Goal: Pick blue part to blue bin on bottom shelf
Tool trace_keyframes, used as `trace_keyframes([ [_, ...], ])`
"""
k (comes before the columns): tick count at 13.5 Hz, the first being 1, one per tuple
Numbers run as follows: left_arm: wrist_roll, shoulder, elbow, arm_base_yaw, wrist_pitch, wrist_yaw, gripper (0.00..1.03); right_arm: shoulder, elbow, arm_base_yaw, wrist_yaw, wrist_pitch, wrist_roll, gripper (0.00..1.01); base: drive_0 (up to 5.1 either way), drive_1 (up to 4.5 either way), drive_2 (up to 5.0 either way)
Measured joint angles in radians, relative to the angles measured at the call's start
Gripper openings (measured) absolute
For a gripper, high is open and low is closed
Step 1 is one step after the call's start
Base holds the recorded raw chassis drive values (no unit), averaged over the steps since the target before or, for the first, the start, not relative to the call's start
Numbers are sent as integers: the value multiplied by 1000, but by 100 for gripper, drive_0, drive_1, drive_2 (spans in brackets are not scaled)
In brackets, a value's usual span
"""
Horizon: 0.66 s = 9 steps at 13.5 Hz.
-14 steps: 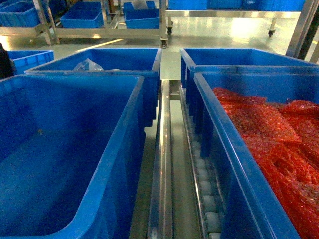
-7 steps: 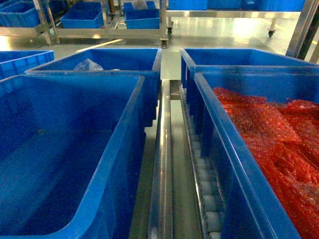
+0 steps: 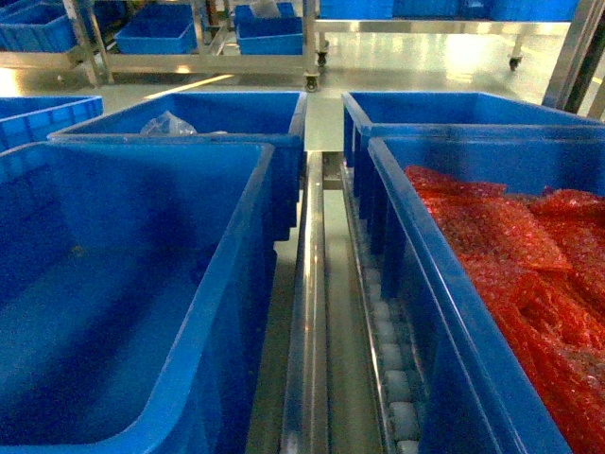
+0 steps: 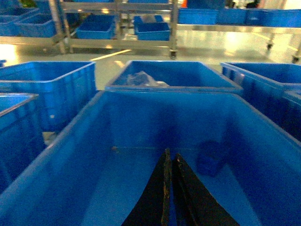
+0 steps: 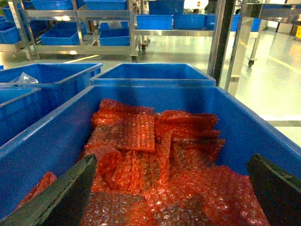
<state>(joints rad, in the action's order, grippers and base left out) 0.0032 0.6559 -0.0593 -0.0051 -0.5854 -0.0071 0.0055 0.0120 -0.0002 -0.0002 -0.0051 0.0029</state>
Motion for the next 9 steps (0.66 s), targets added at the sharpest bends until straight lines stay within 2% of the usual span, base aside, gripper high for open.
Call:
trace_keyframes([
  [2, -2, -45, 9, 10, 36, -5, 2, 0, 0, 0, 0, 0, 0, 98, 0, 0, 0],
  [3, -2, -53, 42, 3, -22, 8, 2, 0, 0, 0, 0, 0, 0, 98, 0, 0, 0],
  [9, -2, -276, 48, 2, 212, 6, 2, 0, 0, 0, 0, 0, 0, 98, 0, 0, 0],
])
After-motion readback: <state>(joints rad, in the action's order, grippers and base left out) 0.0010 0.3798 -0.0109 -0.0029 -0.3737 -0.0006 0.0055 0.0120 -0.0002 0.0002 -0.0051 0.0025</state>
